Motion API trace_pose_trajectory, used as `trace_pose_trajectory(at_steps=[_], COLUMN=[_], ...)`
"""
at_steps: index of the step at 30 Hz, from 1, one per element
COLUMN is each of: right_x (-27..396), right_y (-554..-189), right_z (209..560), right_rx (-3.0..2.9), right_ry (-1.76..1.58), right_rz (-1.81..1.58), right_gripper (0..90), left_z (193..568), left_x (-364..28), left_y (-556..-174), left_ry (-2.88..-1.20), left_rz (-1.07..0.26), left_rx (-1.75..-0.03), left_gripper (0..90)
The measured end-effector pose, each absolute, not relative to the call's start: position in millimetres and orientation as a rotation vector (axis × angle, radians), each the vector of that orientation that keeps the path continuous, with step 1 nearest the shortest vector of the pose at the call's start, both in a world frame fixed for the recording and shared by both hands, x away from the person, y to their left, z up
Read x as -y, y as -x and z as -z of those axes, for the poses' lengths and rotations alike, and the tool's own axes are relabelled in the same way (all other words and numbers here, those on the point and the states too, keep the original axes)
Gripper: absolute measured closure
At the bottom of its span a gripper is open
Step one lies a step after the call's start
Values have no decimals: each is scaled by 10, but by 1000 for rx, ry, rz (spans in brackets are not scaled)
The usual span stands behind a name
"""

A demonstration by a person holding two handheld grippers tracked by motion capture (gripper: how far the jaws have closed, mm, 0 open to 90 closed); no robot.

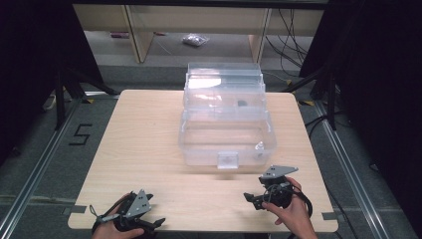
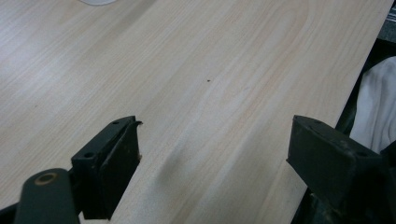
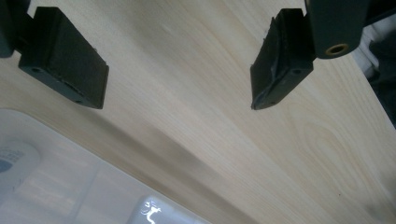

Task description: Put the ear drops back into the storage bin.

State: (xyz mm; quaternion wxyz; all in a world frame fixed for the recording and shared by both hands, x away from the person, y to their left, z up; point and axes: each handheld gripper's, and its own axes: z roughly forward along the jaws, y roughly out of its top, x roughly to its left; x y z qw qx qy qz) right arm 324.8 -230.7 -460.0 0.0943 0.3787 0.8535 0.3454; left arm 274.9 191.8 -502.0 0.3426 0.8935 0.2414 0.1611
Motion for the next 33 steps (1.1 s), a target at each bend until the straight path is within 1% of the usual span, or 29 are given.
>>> trace_pose_trajectory(at_steps=[2,7,9,10,16,21,29,31,33], right_x=[2320,2345,2387,2407,2456,2474,2514,2521,2511], right_y=[-3233,-3181,-3187,-3154,-3119,-3070,-3039,-3031,-3008], right_z=[4609,4638,4663,4684,4745,4781,4829,4833,4836], right_rx=[-2537,-2519,-2512,-2511,-2515,-2486,-2510,-2510,-2502], right_ry=[-1129,-1176,-1130,-1193,-1172,-1243,-1198,-1184,-1217], right_rz=[-1011,-1016,-1019,-1002,-979,-1009,-986,-978,-998], right_gripper=[203,202,202,202,202,201,199,199,199], left_z=[5032,5023,5025,5021,5020,5024,5029,5017,5025], left_x=[-1911,-1917,-1917,-1916,-1917,-1916,-1911,-1920,-1915], left_y=[-2742,-2737,-2742,-2736,-2736,-2746,-2742,-2752,-2739], left_ry=[-2310,-2307,-2310,-2309,-2305,-2317,-2313,-2327,-2310], left_rz=[-416,-417,-417,-418,-420,-418,-421,-428,-417], left_rx=[-655,-648,-644,-647,-648,-645,-653,-626,-649], left_gripper=[162,162,162,162,162,162,163,162,162])
